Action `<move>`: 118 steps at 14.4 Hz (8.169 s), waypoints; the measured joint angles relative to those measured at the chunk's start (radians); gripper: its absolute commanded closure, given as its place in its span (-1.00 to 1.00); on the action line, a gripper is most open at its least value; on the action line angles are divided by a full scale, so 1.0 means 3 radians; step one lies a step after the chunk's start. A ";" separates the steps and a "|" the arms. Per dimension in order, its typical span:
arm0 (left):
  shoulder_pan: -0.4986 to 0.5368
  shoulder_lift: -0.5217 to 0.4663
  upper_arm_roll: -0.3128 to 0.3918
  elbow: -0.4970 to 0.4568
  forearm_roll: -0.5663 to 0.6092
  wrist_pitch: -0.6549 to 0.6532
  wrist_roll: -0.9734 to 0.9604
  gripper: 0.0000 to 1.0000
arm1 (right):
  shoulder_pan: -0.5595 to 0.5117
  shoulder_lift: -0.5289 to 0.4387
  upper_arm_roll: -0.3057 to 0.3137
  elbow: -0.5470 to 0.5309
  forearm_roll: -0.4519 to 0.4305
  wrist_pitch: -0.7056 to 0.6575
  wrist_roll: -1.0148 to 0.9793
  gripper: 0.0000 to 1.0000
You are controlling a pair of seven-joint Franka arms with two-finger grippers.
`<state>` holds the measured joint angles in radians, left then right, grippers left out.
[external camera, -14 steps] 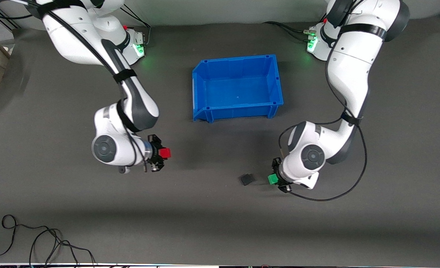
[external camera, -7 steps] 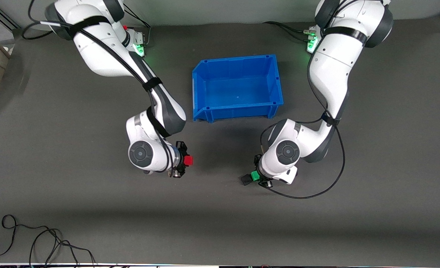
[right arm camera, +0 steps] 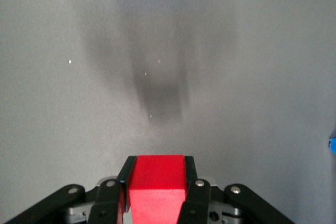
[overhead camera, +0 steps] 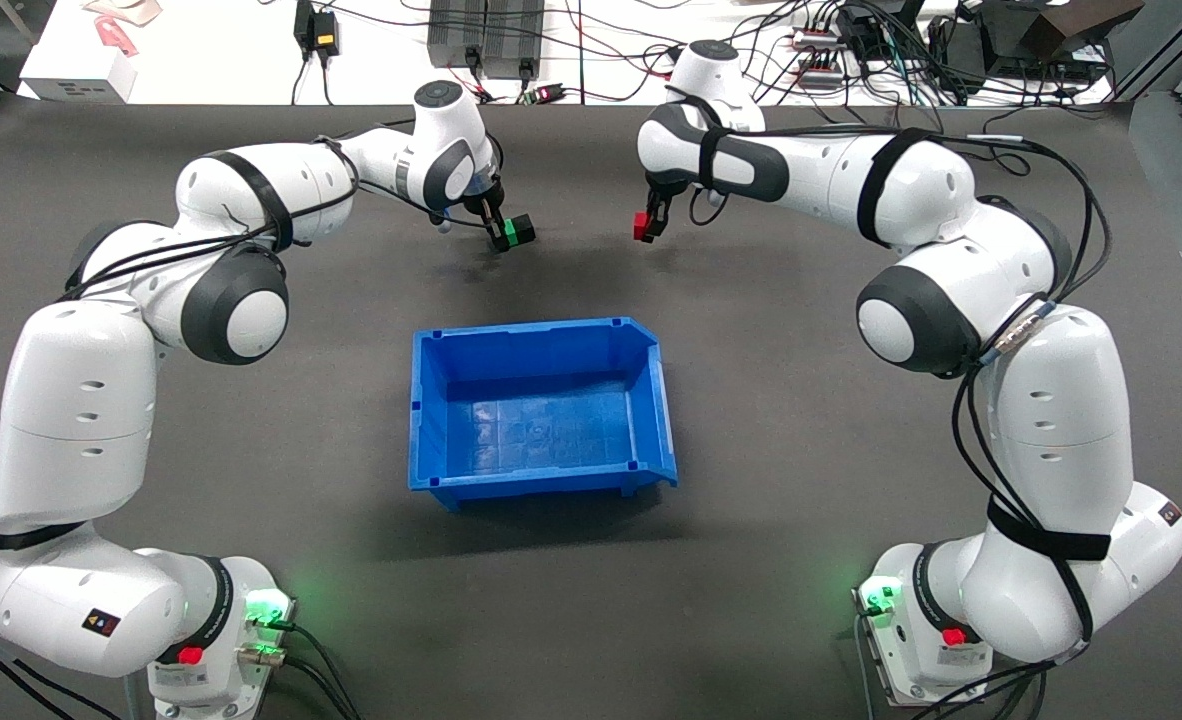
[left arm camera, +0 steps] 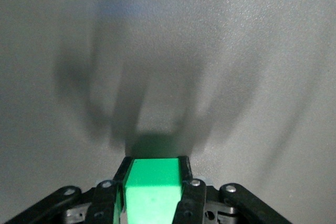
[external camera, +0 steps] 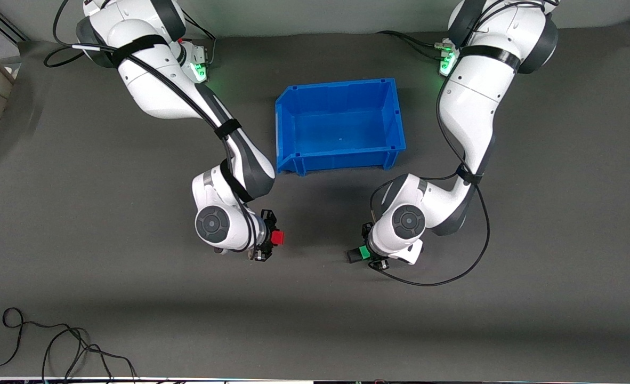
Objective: Attach green and red cubes to black cube
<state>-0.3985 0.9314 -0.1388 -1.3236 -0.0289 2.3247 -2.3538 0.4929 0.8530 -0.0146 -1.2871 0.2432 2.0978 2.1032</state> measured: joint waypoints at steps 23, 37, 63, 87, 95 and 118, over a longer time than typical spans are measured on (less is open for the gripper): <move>-0.0319 -0.0007 -0.0076 0.0264 -0.0022 -0.0294 0.1365 1.00 | 0.0416 0.0331 0.0048 0.0162 0.0002 0.0562 0.0841 1.00; -0.0295 -0.0007 -0.0072 0.0265 -0.0035 -0.0292 0.1366 0.79 | 0.0431 0.0372 0.0050 0.0171 0.0000 0.0665 0.0851 1.00; 0.0164 -0.0253 -0.0040 0.0390 -0.0009 -0.0573 0.1600 -1.00 | 0.0433 0.0392 0.0048 0.0260 0.0000 0.0677 0.0778 0.07; 0.1949 -0.2524 -0.0033 -0.0745 0.0090 -0.1904 0.7860 -1.00 | -0.0074 -0.0922 0.0002 0.0390 0.0001 -0.0925 -0.0960 -0.99; 0.1938 -0.2538 -0.0035 -0.0758 0.0088 -0.1886 0.7811 -1.00 | -0.0668 -0.1521 -0.0015 0.0363 0.0002 -0.2123 -0.2623 -0.99; 0.1741 -0.2552 -0.0011 -0.0799 0.0244 -0.1898 0.7267 -1.00 | -0.0618 -0.1824 -0.0797 0.0290 -0.0436 -0.2671 -0.6063 -0.99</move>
<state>0.1239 0.1657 -0.1422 -1.5633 0.0444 1.7551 -0.1738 0.3075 0.3058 -0.2536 -1.2001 0.1123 1.2964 0.2844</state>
